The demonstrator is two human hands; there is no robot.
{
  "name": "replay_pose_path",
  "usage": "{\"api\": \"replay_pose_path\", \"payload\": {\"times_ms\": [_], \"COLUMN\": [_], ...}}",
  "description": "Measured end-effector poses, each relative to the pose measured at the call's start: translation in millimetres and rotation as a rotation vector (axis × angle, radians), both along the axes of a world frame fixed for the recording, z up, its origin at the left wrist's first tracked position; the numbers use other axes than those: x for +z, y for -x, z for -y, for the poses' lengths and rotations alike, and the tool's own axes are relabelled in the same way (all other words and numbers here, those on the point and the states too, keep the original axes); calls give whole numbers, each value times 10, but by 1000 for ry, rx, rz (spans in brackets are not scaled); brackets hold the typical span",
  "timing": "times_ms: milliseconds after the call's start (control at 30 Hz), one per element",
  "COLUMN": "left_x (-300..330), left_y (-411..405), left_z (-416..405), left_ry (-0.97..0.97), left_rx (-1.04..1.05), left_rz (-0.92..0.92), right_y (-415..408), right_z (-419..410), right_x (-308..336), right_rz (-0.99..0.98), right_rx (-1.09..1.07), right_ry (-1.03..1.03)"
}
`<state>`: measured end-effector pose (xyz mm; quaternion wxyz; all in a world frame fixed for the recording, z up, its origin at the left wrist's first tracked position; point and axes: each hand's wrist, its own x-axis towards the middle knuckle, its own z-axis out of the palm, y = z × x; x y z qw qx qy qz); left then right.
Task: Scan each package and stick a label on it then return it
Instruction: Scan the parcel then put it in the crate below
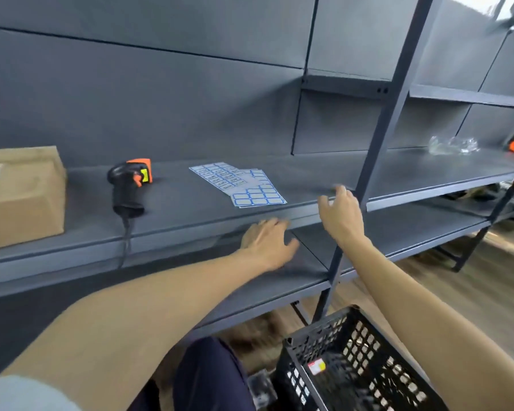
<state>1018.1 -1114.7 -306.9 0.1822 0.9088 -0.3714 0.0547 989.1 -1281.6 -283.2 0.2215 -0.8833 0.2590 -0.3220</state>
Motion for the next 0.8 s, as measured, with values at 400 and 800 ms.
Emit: {"api": "replay_pose_path", "payload": {"times_ms": [400,800], "left_x": [823,1095], "left_y": [-748,-856], "left_z": [-1759,-3553], "left_ry": [52,24], "left_rx": [444,839], "left_rz": [213,238], "right_y": [-1062,-1481], "right_z": [-1639,-3346], "right_x": [707,801], "right_rz": [-171,-171], "right_rx": [452,836], "right_ry": [145,197]}}
